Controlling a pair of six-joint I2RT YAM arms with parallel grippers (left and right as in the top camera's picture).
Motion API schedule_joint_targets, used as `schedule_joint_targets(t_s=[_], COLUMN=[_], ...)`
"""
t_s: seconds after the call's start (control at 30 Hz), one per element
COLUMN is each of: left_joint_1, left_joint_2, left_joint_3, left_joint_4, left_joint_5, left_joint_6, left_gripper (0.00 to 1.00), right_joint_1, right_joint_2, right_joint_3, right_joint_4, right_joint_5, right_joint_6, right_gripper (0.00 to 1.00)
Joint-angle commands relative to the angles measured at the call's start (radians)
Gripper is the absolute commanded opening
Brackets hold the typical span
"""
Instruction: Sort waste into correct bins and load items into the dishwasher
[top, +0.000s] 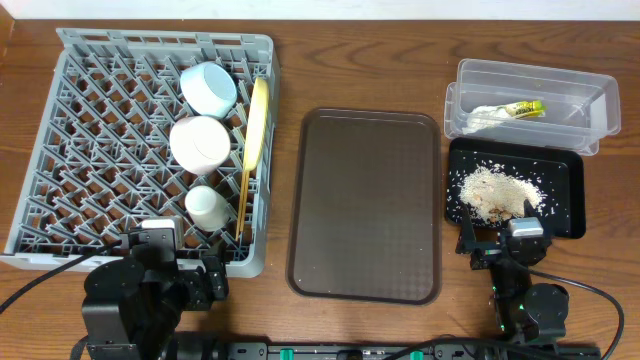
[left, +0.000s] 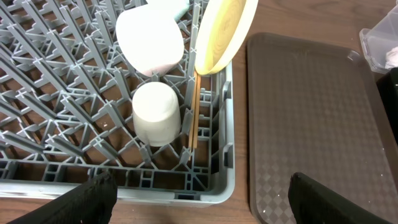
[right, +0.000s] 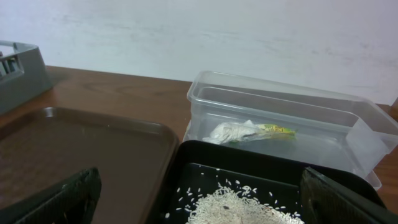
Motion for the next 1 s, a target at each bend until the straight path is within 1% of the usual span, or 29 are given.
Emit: schedule_joint_targets(t_s=[0.0,0.67,0.73,0.83,0.97], left_joint_1=[0.001,0.001,0.002,0.002,0.002], left_joint_2=[-0.002,-0.002,-0.003,-0.027,-0.108], left_joint_3=[-0.002,-0.002,-0.007,-0.051,-0.206], left_joint_4=[0.002,-0.010,-0.013,0.047,0.234], left_joint_5=[-0.011,-0.011,-0.018,-0.017,-0.010], left_joint_6=[0.021,0.021,0.037,0.036,0.035], left_gripper=[0.89,0.89,0.89,0.89,0.89], right_joint_1=[0.009,0.009,0.009,0.009,0.009], right_joint_2=[-0.006,-0.006,-0.006,-0.006,-0.006], right_joint_3=[-0.003,-0.003,-0.003,-0.003,-0.003], right_joint_4=[-0.003,-0.003,-0.003,-0.003,-0.003], right_joint_5=[-0.008,-0.008,-0.008,-0.008,-0.008], right_joint_6=[-0.016,-0.016,-0.016,-0.016,-0.016], right_gripper=[0.99,0.99,0.99,0.99,0.99])
